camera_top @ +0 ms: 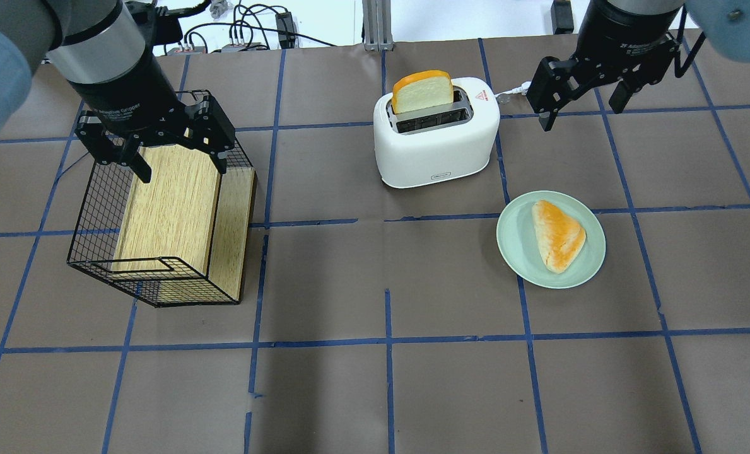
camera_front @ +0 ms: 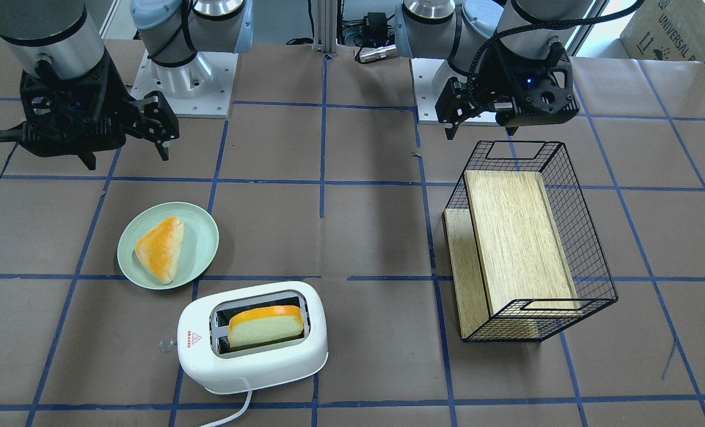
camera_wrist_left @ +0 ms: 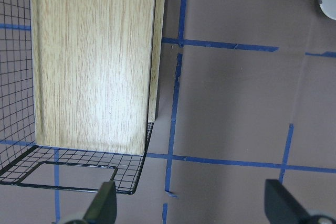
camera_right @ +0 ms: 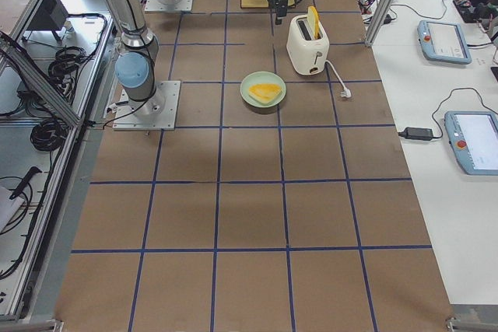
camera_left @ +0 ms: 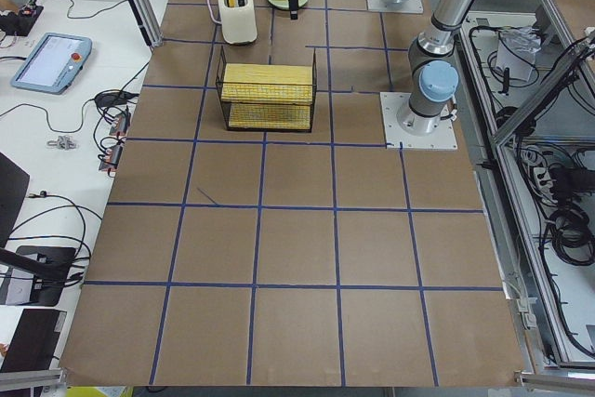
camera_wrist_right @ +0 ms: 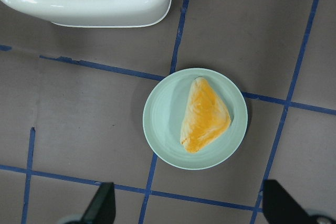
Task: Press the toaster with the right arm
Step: 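Raise the right gripper and move it toward the toaster's side lever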
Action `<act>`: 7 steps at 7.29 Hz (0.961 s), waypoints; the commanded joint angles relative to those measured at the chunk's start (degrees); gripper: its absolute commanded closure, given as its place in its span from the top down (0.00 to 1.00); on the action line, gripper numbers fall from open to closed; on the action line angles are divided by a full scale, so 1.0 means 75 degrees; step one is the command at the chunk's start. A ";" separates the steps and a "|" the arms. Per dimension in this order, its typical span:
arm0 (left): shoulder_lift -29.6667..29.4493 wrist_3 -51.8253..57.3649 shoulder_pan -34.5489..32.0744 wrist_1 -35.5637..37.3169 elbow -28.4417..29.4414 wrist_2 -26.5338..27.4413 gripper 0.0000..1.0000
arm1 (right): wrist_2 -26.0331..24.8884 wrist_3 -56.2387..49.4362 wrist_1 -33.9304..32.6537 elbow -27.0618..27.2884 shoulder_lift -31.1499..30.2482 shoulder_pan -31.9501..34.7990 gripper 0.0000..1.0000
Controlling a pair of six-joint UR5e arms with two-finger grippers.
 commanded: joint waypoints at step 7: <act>0.0000 0.0000 0.0000 0.0011 -0.0006 0.0000 1.00 | 0.2526 -0.1223 -0.0460 -0.1746 0.2511 -0.0965 0.02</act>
